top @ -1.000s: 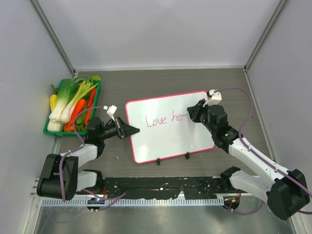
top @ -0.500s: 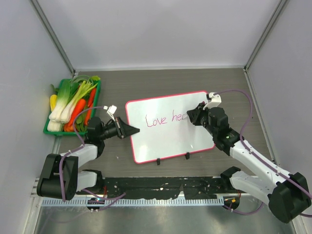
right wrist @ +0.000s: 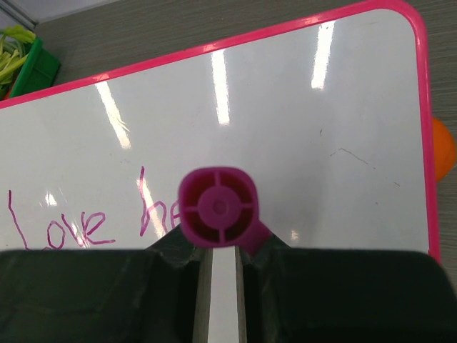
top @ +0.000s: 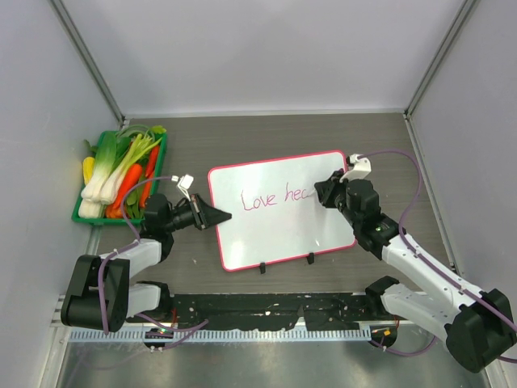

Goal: Write a sentence on the whiteboard
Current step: Write on the whiteboard with the whiteboard.

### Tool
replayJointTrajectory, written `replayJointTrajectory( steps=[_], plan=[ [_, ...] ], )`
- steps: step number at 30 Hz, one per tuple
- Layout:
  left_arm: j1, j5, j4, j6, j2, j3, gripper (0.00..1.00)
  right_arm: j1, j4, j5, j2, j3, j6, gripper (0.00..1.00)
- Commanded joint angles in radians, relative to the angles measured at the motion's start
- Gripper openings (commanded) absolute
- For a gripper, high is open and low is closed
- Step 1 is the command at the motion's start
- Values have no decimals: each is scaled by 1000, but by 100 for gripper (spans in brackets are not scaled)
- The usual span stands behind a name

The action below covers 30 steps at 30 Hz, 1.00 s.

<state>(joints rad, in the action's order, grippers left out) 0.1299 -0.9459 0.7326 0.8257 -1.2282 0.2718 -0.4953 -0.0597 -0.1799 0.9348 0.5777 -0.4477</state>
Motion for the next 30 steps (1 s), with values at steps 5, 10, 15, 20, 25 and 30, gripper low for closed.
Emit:
replayJointTrajectory(
  steps=[5, 10, 15, 20, 25, 30],
  plan=[
    [10, 75, -55, -117, -14, 4, 0, 4, -45, -53, 38, 56, 11, 1],
    [10, 75, -56, -117, -14, 4, 0, 4, -60, -58, 58, 73, 10, 1],
    [10, 76, -56, -117, -16, 4, 0, 3, -58, -58, 67, 82, 14, 1],
    [10, 76, -56, -117, -14, 4, 0, 3, -46, -52, 52, 59, 10, 1],
    [10, 75, -55, -117, -14, 4, 0, 4, -20, -36, 36, 27, 9, 1],
    [10, 76, -56, -117, -16, 4, 0, 4, -5, -23, 10, -4, 1, 1]
  ],
)
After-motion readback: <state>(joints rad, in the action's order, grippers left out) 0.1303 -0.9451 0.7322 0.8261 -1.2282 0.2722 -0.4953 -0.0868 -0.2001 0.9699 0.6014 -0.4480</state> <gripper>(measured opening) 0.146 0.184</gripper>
